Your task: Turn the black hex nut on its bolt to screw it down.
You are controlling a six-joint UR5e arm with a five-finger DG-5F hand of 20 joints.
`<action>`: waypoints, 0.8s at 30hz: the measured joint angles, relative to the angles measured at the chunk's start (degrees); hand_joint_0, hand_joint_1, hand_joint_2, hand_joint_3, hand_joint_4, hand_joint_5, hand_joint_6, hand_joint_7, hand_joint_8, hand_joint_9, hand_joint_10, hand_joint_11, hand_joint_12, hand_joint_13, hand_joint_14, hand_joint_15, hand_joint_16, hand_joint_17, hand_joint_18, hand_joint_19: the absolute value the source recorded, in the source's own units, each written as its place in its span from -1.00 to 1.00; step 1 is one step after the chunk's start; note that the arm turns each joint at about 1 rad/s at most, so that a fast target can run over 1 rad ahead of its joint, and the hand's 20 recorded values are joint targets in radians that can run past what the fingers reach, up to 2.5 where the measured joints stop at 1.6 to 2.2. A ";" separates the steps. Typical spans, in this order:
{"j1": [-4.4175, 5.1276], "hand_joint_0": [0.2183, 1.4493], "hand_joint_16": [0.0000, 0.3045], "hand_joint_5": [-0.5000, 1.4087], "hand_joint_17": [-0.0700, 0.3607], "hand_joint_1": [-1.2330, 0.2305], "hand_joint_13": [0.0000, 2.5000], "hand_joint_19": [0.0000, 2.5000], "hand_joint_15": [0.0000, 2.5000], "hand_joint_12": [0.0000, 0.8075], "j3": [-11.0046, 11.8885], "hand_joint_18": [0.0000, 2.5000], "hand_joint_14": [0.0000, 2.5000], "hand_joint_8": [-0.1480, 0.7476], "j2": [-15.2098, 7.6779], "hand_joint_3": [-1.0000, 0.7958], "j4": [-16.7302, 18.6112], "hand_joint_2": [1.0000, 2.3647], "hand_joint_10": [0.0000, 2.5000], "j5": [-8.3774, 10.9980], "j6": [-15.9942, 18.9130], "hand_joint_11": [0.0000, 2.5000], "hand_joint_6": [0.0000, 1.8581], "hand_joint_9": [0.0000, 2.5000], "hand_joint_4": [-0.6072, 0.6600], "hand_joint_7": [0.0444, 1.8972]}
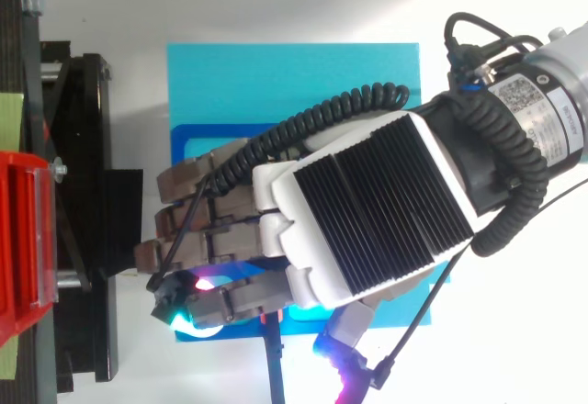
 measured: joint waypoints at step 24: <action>-1.32 -0.52 -0.68 -0.70 -0.17 0.26 -0.47 -0.73 -0.79 -0.09 -0.08 -0.56 -0.99 0.02 -0.01 -0.44 -1.29 -1.00 -0.99 -0.86 -2.12 -0.73 -0.10 -0.61 0.46 -0.43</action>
